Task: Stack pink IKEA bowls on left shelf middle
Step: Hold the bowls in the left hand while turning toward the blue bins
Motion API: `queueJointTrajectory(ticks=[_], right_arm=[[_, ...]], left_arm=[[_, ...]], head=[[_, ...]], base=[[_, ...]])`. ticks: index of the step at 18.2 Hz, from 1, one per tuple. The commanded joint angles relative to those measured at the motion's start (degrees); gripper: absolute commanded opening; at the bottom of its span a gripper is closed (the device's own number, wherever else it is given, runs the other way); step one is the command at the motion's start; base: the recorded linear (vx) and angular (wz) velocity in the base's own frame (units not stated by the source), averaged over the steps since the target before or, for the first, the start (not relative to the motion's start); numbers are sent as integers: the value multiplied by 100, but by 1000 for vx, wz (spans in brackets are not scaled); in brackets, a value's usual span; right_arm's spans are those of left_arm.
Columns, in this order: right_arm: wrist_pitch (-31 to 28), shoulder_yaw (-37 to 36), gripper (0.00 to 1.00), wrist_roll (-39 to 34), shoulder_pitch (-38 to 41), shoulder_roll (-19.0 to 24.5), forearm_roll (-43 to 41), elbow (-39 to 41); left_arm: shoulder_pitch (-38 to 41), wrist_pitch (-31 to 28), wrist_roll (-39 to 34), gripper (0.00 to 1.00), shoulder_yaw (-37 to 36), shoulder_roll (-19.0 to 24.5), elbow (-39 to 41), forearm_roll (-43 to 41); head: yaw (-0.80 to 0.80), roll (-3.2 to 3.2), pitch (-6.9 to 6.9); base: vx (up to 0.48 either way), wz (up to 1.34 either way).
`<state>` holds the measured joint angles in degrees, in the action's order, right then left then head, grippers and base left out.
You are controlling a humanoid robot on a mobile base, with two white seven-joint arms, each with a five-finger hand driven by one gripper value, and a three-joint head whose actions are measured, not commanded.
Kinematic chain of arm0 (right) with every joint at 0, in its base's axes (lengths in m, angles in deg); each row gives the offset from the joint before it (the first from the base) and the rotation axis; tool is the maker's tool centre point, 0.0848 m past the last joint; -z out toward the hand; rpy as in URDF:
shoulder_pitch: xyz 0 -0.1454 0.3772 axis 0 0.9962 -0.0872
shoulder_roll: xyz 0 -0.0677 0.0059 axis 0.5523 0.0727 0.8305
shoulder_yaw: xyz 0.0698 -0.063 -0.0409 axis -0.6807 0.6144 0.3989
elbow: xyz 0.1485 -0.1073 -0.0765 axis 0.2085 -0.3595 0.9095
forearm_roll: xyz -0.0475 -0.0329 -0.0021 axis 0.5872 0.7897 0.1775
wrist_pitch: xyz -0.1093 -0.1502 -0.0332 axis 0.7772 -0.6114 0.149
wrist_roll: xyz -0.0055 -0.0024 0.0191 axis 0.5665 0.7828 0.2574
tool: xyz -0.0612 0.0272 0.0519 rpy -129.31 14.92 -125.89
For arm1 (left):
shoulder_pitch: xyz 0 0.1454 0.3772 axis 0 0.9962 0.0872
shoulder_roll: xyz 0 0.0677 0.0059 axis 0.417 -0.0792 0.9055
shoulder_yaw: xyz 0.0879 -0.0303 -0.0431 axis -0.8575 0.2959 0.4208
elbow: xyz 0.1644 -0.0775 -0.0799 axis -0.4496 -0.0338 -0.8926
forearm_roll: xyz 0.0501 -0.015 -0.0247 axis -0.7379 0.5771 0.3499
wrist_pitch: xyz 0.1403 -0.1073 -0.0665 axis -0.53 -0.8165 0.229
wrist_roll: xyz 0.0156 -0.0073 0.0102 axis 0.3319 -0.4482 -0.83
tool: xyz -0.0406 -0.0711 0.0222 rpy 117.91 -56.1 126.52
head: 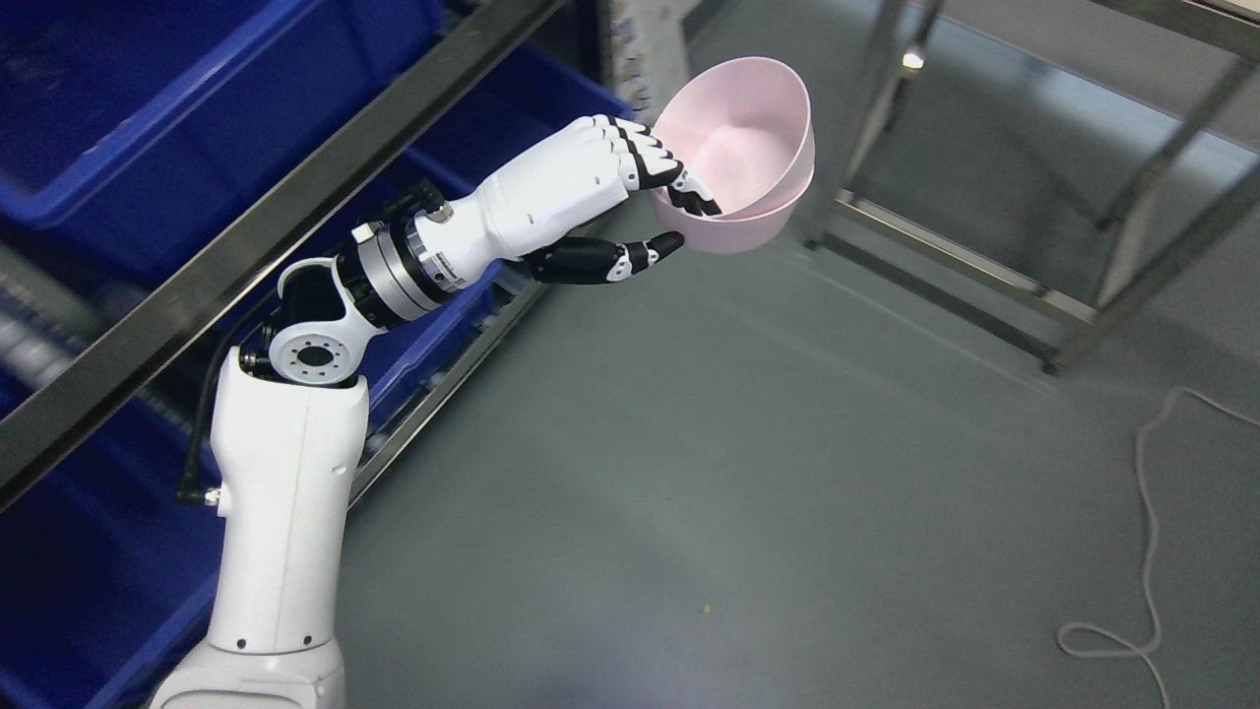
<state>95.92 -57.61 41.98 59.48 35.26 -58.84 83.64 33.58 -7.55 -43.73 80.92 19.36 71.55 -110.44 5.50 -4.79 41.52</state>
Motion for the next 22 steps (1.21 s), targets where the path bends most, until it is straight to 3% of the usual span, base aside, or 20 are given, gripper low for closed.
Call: queueJointTrajectory(ticks=[1, 7, 11, 22], right_arm=[[-3, -61, 100, -34, -1, -100, 44, 0], [-3, -61, 100, -34, -1, -100, 44, 0], [-3, -53, 100, -34, -1, -100, 44, 0], [-3, -53, 100, -34, -1, -100, 44, 0]], left_arm=[[-144, -2, -24, 5, -368, 100, 48, 6], [-820, -2, -86, 5, -816, 100, 48, -3], [-1312, -466, -94, 5, -834, 100, -39, -38], [-2008, -704, -24, 5, -492, 100, -523, -117]], head=[[0, 0, 0], [0, 0, -1], [0, 0, -2], [0, 0, -3]], base=[[-288, 1531], [-227, 1536], [-63, 1129], [70, 241]])
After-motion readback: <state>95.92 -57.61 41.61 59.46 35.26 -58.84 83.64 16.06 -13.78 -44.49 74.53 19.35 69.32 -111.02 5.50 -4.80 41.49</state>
